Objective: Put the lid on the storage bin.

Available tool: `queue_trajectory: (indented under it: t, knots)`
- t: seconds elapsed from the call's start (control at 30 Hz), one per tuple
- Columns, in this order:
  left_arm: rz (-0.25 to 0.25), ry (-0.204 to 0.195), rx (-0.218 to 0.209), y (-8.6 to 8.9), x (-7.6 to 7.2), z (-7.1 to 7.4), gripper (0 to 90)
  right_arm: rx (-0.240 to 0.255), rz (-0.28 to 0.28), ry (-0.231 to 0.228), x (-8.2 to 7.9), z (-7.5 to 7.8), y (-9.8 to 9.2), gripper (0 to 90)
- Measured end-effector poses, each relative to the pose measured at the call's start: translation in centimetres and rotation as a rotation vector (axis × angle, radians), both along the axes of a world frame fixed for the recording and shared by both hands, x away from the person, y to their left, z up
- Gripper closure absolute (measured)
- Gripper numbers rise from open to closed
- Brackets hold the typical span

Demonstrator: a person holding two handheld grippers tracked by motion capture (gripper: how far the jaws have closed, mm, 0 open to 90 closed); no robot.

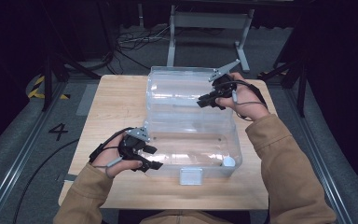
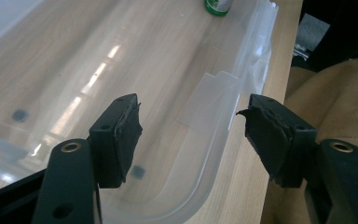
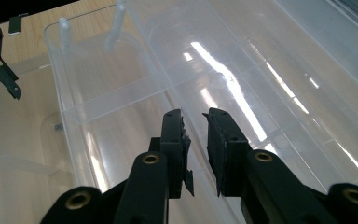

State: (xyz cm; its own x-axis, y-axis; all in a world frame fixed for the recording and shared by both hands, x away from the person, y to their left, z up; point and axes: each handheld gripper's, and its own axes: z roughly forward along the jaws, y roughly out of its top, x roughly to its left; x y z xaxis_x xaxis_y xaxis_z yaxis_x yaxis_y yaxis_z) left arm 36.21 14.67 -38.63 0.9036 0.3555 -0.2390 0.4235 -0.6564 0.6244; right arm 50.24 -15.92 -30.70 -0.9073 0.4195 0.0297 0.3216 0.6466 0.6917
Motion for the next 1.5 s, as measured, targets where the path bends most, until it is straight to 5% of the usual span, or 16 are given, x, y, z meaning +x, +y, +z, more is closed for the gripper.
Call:
queue_trajectory:
  t: [0.43, 0.77, 0.9, 1.5]
  knots:
    - [-0.076, 0.029, 0.071, -1.7, -0.1, -1.4, 44.4, 0.016, -0.015, 0.013, -0.1, -0.1, 0.0, 76.9]
    - [-0.103, 0.037, 0.104, -2.2, -0.2, -1.6, 75.7, 0.019, -0.021, 0.011, -0.2, -0.1, 0.0, 76.9]
    - [-0.094, 0.021, 0.128, -2.5, -0.5, -1.4, 77.0, 0.024, -0.022, 0.006, -0.2, -0.2, -0.1, 77.0]
    - [-0.096, 0.027, 0.116, -2.4, -0.4, -1.6, 76.7, 0.042, -0.007, -0.004, -0.9, -0.3, -0.1, 80.4]
